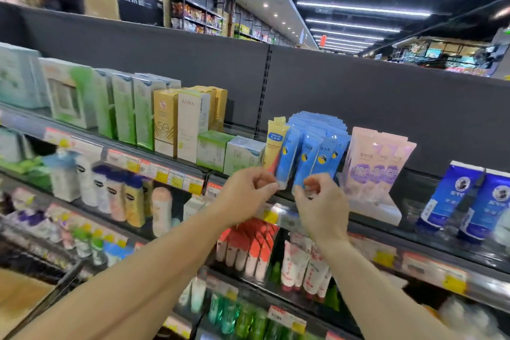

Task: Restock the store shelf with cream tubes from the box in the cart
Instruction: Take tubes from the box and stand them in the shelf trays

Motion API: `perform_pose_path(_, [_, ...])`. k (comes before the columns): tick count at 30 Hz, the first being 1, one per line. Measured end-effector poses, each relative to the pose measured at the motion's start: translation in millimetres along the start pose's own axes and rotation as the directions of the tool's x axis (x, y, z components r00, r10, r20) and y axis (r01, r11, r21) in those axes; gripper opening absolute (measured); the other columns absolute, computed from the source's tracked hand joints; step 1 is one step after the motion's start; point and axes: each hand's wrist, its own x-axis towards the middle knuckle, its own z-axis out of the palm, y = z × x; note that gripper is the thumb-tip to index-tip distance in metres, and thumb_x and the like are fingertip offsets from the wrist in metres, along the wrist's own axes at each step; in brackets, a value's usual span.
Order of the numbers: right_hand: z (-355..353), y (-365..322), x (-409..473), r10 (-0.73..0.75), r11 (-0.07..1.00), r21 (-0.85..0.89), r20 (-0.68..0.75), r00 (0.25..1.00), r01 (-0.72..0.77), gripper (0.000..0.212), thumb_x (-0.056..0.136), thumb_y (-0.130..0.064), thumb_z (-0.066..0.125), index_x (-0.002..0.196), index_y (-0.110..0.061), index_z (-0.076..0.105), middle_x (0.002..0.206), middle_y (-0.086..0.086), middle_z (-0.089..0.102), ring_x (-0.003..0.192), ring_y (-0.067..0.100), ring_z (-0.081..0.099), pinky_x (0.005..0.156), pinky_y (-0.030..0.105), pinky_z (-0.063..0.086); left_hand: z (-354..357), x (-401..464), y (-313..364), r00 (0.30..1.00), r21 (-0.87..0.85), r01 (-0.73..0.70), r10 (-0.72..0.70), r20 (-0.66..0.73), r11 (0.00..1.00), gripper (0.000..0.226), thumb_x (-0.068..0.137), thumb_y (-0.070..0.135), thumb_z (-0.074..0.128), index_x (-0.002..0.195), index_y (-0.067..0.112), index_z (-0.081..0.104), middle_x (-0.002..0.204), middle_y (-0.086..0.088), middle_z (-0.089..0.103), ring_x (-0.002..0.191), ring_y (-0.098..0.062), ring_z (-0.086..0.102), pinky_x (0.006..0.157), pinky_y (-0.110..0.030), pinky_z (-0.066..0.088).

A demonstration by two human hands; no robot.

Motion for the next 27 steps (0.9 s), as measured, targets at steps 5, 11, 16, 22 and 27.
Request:
perform_pose_path(5, [61.5, -66.8, -41.4, -0.085, 0.995, 0.064, 0.175, 0.981, 0.075, 0.011, 0.083, -0.027, 0.07, 0.085, -0.028, 0.059, 0.08, -0.009, 0.063, 0.085, 0.019, 0.062, 0.077, 0.036, 0.05, -89.6, -31.6, -47.1, 0.984, 0.182, 0.118, -0.091, -0.151, 0.976, 0.009, 0.092, 0.035, 0.064, 0.09, 0.026, 0.064, 0.082, 0.008, 0.066, 0.078, -0.011, 0.061, 0.07, -0.027, 0.047])
perform_pose_path(11, [196.3, -198.4, -115.7, -0.116, 0.993, 0.018, 0.434, 0.893, 0.119, 0.016, 0.088, -0.045, 0.058, 0.095, -0.03, 0.062, 0.099, -0.007, 0.068, 0.1, 0.021, 0.06, 0.086, 0.037, 0.051, -265.2, -112.1, -129.7, 0.945, 0.379, 0.304, -0.228, -0.232, 0.874, 0.023, 0.092, 0.044, 0.059, 0.107, 0.027, 0.063, 0.102, 0.005, 0.067, 0.095, -0.018, 0.064, 0.077, -0.028, 0.048])
perform_pose_path(16, [301.2, -317.9, -196.0, -0.209, 0.975, 0.059, 0.586, 0.783, 0.216, 0.03, 0.09, -0.047, 0.053, 0.108, -0.027, 0.065, 0.111, -0.005, 0.066, 0.11, 0.023, 0.059, 0.091, 0.039, 0.049, -408.5, -186.0, -184.8, 0.913, 0.574, 0.405, -0.279, -0.299, 0.711, 0.041, 0.094, 0.049, 0.055, 0.123, 0.021, 0.062, 0.118, -0.002, 0.064, 0.111, -0.024, 0.059, 0.085, -0.031, 0.046])
perform_pose_path(22, [378.4, -425.6, -261.8, -0.294, 0.942, 0.098, 0.701, 0.65, 0.321, 0.042, 0.091, -0.05, 0.051, 0.127, -0.03, 0.059, 0.125, 0.0, 0.06, 0.12, 0.027, 0.049, 0.098, 0.041, 0.045, -518.9, -252.2, -234.2, 0.857, 0.767, 0.512, -0.291, -0.425, 0.388, 0.056, 0.09, 0.062, 0.044, 0.138, 0.033, 0.05, 0.15, -0.003, 0.043, 0.139, -0.027, 0.036, 0.114, -0.043, 0.031])
perform_pose_path(27, [437.4, -477.7, -300.8, -0.375, 0.904, 0.162, 0.743, 0.554, 0.395, 0.042, 0.088, -0.051, 0.052, 0.123, -0.03, 0.061, 0.121, -0.001, 0.062, 0.122, 0.028, 0.049, 0.1, 0.041, 0.042, -568.9, -284.4, -270.6, 0.765, 0.749, 0.617, -0.41, -0.497, 0.242, 0.067, 0.093, 0.063, 0.039, 0.152, 0.035, 0.024, 0.163, -0.005, 0.012, 0.15, -0.03, 0.004, 0.121, -0.052, 0.005])
